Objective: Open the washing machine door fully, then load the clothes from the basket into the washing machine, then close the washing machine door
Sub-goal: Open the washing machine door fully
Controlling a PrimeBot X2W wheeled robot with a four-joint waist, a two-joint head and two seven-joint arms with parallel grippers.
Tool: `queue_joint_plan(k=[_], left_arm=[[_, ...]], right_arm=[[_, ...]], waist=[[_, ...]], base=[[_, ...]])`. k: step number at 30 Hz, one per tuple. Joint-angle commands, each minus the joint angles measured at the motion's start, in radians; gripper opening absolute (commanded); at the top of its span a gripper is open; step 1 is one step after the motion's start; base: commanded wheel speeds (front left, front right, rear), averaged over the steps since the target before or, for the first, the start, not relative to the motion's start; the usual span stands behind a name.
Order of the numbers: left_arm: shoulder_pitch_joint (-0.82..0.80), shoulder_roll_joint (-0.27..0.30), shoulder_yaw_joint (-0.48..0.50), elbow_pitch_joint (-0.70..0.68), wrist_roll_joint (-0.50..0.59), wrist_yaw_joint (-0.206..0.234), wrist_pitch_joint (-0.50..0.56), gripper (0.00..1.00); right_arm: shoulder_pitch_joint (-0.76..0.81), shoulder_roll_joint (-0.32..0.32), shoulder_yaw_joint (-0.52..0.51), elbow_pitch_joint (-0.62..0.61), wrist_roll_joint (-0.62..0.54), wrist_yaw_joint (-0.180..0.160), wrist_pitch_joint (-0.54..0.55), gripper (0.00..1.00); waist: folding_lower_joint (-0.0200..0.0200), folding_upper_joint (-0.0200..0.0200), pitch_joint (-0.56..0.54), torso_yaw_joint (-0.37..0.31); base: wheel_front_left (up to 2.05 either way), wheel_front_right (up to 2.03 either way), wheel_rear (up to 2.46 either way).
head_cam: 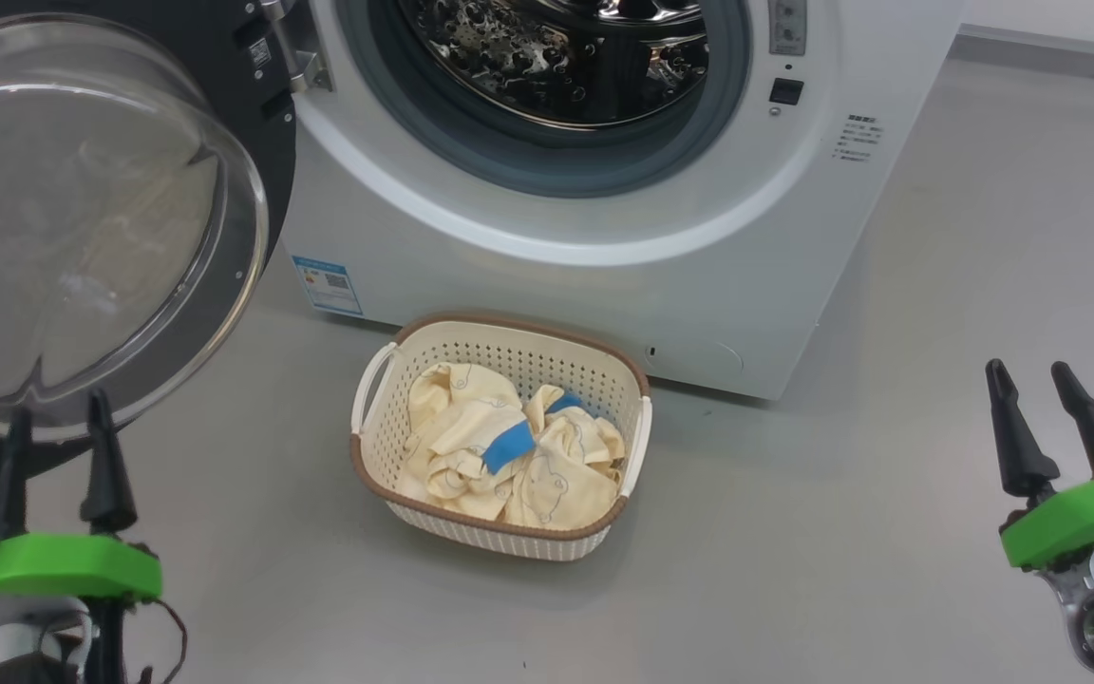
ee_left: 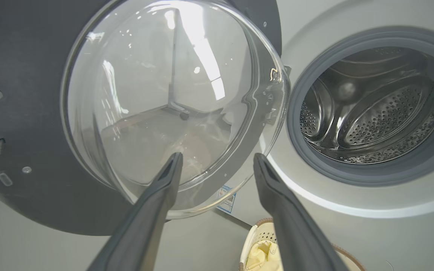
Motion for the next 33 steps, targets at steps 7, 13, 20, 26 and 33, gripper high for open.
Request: queue_joint_plan(k=[7, 13, 20, 26, 33], left_arm=[[0.016, 0.085, -0.093, -0.089, -0.076, -0.002, -0.007, 1.0], [0.028, 0.111, -0.15, -0.113, -0.114, -0.002, -0.007, 1.0], [0.033, 0.121, -0.18, -0.12, -0.132, -0.002, -0.007, 1.0], [0.034, 0.123, -0.19, -0.122, -0.138, -0.002, -0.007, 1.0], [0.037, 0.129, -0.199, -0.132, -0.141, -0.002, -0.007, 1.0]], right_arm=[[-0.003, -0.01, -0.001, -0.034, 0.004, 0.0, -0.012, 1.0], [0.001, -0.003, -0.006, -0.038, 0.001, 0.0, -0.012, 1.0], [0.01, 0.003, -0.012, -0.038, -0.002, 0.0, -0.012, 1.0], [0.015, 0.006, -0.016, -0.04, -0.002, 0.0, -0.012, 1.0], [0.018, 0.013, -0.025, -0.043, -0.005, 0.0, -0.012, 1.0]], waist=[[0.0, 0.0, -0.006, -0.078], [0.0, 0.0, 0.002, -0.141], [0.0, 0.0, 0.001, -0.199], [0.0, 0.0, -0.001, -0.225], [0.0, 0.0, 0.0, -0.245]], base=[[0.0, 0.0, 0.0], [0.0, 0.0, 0.0], [0.0, 0.0, 0.0], [0.0, 0.0, 0.0], [0.0, 0.0, 0.0]])
